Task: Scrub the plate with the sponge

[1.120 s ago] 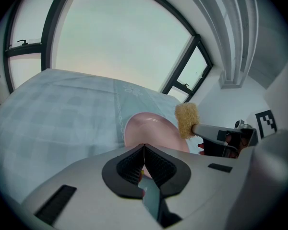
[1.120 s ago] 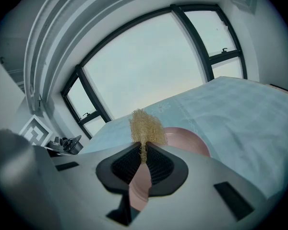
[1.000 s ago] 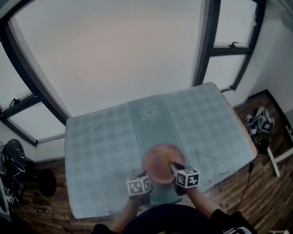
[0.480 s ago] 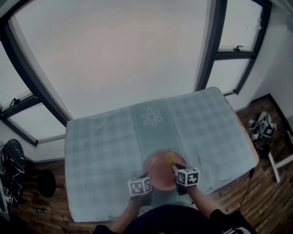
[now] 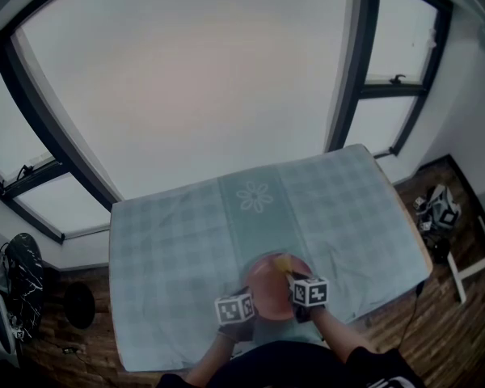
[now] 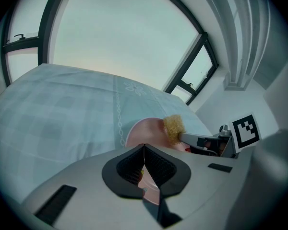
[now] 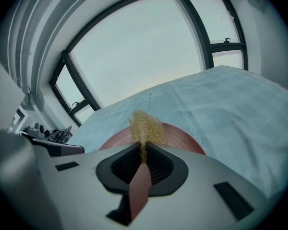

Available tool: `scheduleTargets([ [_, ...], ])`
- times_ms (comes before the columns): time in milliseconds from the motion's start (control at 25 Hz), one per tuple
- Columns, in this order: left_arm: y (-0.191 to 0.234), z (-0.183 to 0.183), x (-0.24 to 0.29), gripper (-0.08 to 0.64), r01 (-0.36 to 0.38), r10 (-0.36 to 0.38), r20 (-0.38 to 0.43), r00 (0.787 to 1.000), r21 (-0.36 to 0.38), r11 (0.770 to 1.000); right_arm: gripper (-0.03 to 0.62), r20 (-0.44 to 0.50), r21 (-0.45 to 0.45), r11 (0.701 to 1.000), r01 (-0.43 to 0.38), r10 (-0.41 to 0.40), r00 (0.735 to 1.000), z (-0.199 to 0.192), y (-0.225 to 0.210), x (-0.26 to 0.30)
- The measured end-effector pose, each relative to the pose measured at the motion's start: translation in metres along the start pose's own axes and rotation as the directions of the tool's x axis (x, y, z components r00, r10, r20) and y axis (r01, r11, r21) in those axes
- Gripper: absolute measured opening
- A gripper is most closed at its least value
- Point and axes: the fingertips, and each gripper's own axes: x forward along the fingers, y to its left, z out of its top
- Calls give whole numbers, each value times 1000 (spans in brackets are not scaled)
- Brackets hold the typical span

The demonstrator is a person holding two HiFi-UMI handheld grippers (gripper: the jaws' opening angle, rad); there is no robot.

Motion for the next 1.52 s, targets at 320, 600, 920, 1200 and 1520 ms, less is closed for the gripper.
scheduleTargets([
  [320, 0, 1, 1, 8, -3, 3, 4, 1000, 1, 1000, 35, -51, -11, 1000, 5, -5, 999, -11, 1, 13],
  [600, -2, -1, -3, 8, 0, -1, 9, 1000, 6, 1000, 35, -83, -35, 999, -22, 19, 996, -20, 17, 19],
  [920, 6, -6, -9, 8, -11, 11, 12, 1000, 4, 1000, 35, -109, -50, 997, -54, 48, 993, -32, 34, 18],
  [1200, 10, -10, -13, 8, -17, 17, 11, 1000, 8, 1000, 35, -142, -87, 992, -89, 76, 987, -44, 50, 12],
  [1520, 12, -13, -14, 8, -21, 21, 8, 1000, 13, 1000, 35, -176, -148, 983, -110, 83, 981, -63, 62, 9],
])
